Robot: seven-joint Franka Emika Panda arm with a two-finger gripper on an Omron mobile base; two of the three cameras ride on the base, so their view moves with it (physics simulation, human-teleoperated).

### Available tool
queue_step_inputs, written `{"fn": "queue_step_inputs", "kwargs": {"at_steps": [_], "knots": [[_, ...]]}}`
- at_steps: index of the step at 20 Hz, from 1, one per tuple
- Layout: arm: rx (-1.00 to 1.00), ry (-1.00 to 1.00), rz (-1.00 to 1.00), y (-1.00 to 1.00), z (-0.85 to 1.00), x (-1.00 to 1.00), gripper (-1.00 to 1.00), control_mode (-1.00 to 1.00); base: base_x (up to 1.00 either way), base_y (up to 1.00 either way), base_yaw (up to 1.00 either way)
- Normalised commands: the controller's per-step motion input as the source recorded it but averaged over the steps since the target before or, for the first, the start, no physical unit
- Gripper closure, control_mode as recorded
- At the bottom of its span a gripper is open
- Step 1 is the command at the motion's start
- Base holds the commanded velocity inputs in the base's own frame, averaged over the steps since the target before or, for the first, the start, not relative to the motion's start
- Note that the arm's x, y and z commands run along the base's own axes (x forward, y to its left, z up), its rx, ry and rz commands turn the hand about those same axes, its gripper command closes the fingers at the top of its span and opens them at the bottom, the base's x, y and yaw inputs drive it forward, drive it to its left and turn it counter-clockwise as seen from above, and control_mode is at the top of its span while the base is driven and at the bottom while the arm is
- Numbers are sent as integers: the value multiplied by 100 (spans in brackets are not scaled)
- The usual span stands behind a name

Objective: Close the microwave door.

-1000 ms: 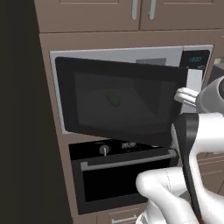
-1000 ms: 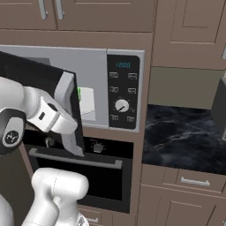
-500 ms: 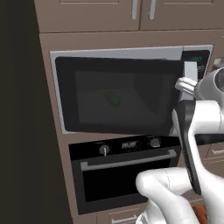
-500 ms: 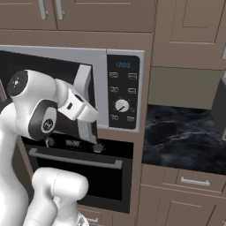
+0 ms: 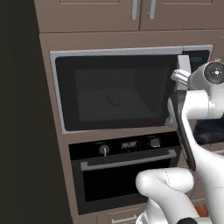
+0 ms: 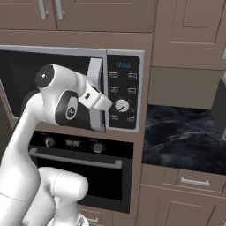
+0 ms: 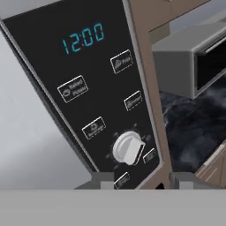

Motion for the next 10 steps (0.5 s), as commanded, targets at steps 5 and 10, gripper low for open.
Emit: {"fn": "queue_step_inputs", "kwargs": {"at_steps": [5, 10], "knots": [[0, -5, -1, 45, -19, 100, -100, -100, 0, 0, 0], [0, -3, -5, 44, -32, 100, -100, -100, 0, 0, 0]]}}
